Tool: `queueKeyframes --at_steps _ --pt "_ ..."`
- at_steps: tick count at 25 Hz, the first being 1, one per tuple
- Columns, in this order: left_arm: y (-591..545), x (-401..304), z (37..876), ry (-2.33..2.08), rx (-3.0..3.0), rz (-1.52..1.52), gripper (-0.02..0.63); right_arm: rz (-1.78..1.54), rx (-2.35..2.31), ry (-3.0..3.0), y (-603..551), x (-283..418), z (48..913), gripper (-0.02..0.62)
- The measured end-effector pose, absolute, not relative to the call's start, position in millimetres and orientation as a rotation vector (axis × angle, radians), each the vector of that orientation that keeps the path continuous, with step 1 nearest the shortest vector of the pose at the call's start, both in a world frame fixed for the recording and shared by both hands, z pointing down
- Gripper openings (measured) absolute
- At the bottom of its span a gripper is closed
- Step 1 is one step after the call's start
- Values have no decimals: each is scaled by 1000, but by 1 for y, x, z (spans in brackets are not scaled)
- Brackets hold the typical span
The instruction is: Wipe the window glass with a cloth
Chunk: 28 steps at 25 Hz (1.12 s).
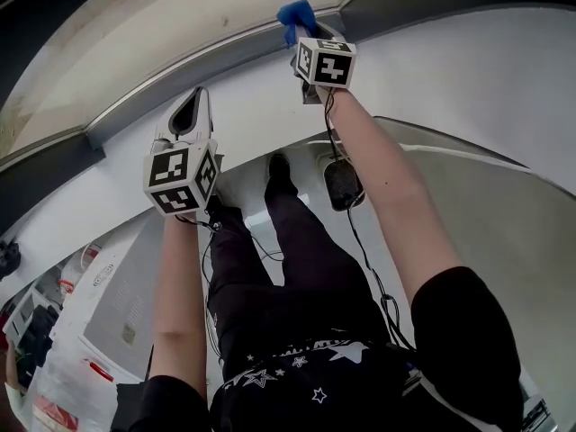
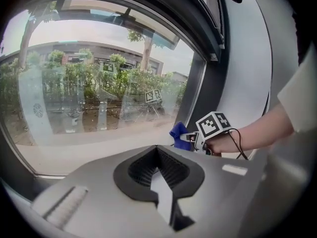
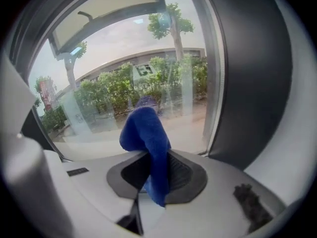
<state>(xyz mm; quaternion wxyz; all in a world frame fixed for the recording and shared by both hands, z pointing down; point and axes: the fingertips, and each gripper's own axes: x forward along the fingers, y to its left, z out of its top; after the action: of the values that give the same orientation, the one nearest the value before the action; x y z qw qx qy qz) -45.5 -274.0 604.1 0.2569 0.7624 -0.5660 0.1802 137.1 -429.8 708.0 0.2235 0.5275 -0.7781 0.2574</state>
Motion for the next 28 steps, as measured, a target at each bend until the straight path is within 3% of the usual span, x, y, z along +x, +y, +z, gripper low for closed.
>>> queueKeyframes --at_steps 12,28 --pt "-257 8 587 -1488 2071 393 8 862 1706 -1997 -431 242 713 74" --pt "-147 -31 561 -1611 2005 246 8 718 1331 -2297 -287 136 645 74"
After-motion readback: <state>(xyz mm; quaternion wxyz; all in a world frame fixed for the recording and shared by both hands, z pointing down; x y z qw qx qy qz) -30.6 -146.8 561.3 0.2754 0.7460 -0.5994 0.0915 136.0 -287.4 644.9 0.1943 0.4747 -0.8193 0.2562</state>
